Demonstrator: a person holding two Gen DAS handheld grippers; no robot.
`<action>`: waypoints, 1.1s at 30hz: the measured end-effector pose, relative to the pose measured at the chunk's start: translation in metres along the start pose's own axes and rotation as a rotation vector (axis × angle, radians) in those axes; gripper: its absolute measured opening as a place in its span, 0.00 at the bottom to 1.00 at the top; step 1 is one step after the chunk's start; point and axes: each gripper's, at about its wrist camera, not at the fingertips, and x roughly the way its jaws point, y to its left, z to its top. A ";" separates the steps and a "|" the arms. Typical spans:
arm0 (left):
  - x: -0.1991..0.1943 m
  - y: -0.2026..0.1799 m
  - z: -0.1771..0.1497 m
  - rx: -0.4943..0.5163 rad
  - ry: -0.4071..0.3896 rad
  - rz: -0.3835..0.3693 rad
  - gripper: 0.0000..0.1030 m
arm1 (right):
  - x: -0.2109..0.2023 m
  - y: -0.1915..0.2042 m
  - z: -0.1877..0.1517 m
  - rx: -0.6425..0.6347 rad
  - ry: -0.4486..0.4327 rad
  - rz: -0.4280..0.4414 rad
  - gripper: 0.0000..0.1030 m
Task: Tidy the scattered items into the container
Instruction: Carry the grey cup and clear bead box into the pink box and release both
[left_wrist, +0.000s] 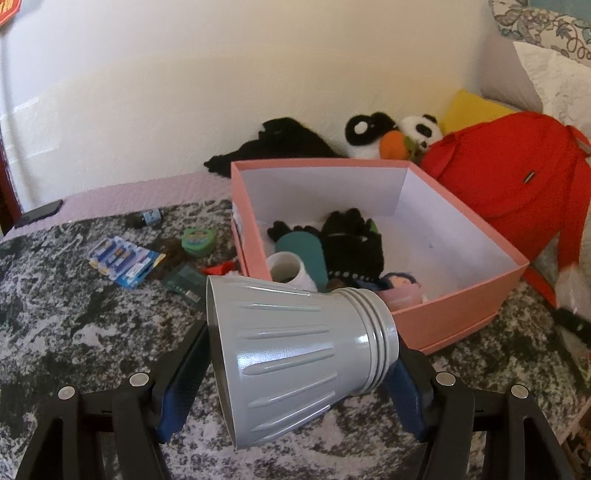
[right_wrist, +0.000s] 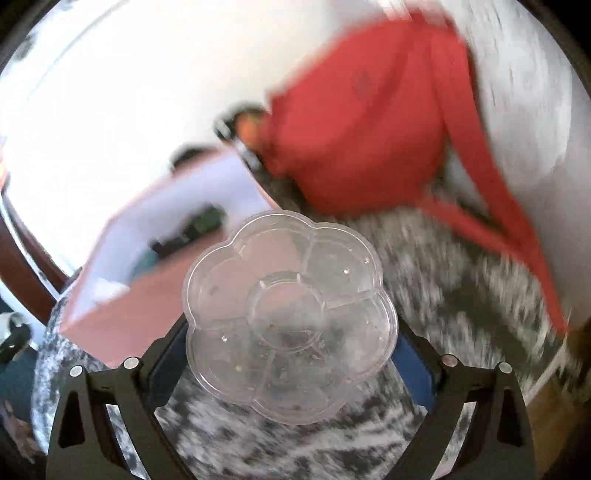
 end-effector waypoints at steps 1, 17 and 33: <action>0.000 -0.003 0.003 0.001 -0.007 -0.002 0.72 | -0.013 0.017 0.003 -0.044 -0.062 -0.006 0.96; 0.076 -0.032 0.083 0.075 -0.050 0.006 0.72 | 0.027 0.149 0.117 -0.145 -0.284 0.042 0.96; 0.104 -0.031 0.067 0.075 0.053 0.011 0.98 | 0.121 0.174 0.110 -0.256 -0.069 0.049 1.00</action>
